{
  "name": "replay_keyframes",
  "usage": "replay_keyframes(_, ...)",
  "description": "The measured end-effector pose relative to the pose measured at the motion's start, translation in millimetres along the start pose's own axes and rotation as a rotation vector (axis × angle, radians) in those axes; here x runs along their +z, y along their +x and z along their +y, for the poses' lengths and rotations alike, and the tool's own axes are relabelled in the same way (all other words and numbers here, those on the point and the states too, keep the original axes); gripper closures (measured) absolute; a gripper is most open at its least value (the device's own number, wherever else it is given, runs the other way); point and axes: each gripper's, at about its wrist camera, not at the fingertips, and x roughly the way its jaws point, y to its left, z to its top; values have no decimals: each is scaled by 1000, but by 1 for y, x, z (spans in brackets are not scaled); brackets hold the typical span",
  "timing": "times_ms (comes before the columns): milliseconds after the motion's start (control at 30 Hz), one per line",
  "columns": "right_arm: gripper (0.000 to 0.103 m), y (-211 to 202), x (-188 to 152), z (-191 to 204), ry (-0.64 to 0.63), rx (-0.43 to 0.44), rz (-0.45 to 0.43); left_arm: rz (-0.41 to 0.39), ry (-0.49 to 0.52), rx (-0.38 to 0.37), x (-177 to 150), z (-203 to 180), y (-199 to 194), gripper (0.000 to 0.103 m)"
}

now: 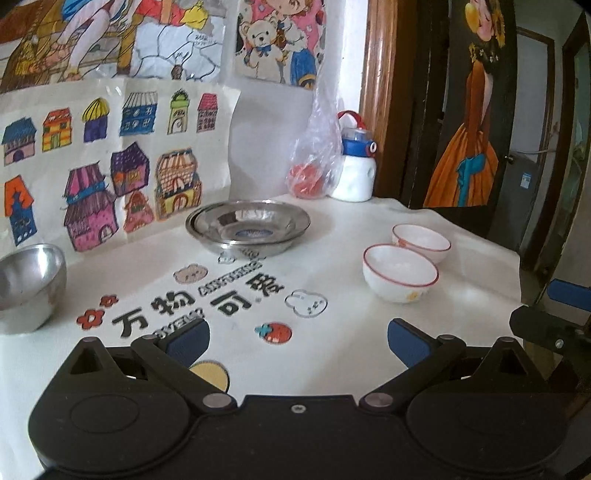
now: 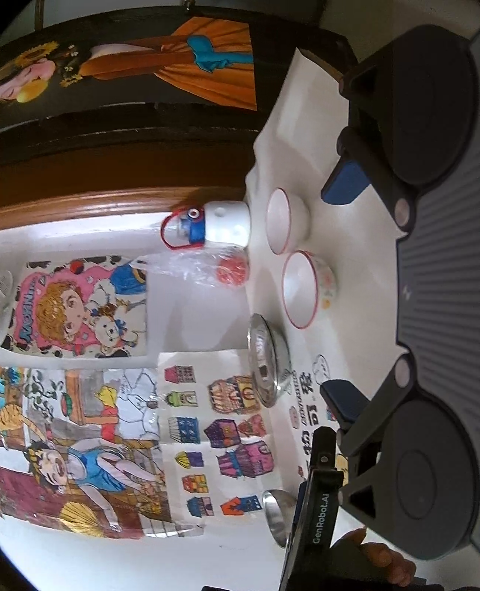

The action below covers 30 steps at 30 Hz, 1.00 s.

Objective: Organize plates and bowls

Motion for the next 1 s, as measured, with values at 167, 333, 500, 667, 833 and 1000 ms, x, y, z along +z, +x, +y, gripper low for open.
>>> replay_keyframes(167, 0, 7, -1, 12, -10, 46, 20, 8, -16, 34, -9, 7, -8, 1)
replay_keyframes(333, 0, 19, 5, 34, -39, 108, 34, 13, -49, 95, -15, 29, -23, 1)
replay_keyframes(500, 0, 31, 11, 60, -49, 191, 49, 11, -90, 178, -19, 60, -40, 1)
replay_keyframes(667, 0, 48, 19, 91, -43, 267, 92, -1, -127, 270, -24, 91, -62, 1)
replay_keyframes(833, 0, 71, 35, 122, -34, 331, 132, 2, -207, 363, -27, 131, -82, 1)
replay_keyframes(1000, 0, 108, 58, 159, 32, 381, 199, -3, -281, 477, -21, 181, -94, 1)
